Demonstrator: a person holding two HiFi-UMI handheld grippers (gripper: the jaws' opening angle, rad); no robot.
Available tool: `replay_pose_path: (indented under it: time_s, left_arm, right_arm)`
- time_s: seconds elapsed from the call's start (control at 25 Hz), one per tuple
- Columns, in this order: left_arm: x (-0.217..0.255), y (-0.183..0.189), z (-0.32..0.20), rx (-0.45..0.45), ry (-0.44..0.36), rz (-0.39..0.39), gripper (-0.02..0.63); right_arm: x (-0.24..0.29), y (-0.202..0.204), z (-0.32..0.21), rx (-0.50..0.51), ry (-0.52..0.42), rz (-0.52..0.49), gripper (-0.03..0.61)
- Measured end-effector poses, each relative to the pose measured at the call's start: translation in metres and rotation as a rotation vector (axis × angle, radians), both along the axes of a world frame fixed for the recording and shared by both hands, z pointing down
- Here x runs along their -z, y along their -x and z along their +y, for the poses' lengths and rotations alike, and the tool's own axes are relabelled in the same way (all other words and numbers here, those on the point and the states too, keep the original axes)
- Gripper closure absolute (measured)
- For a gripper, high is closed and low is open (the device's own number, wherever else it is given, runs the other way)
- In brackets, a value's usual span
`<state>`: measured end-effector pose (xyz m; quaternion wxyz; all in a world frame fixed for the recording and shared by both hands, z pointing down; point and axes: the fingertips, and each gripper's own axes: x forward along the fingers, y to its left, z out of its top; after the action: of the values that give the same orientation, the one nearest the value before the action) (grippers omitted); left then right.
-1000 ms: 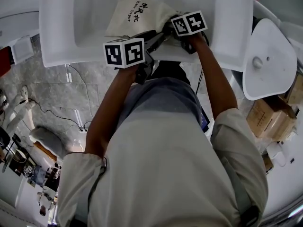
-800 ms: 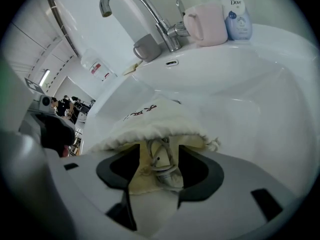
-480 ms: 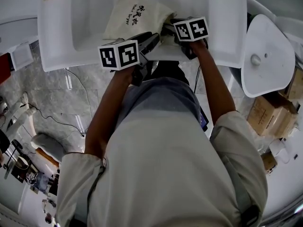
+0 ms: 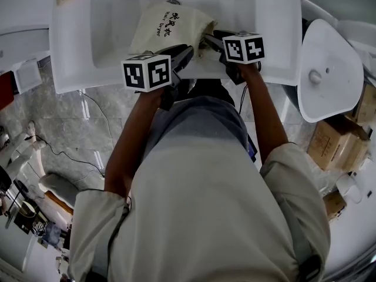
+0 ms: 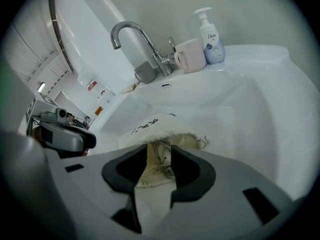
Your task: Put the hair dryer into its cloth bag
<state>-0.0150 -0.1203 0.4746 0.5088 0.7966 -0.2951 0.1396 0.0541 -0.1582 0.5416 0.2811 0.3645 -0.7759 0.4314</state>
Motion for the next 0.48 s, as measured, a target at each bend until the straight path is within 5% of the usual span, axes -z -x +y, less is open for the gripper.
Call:
replay_pose_path:
  time_s: [0.48]
  left_arm:
    - [0.045, 0.012, -0.006, 0.000, -0.139, 0.008, 0.578]
  right_arm:
    - [0.056, 0.005, 0.004, -0.012, -0.107, -0.038, 0.448]
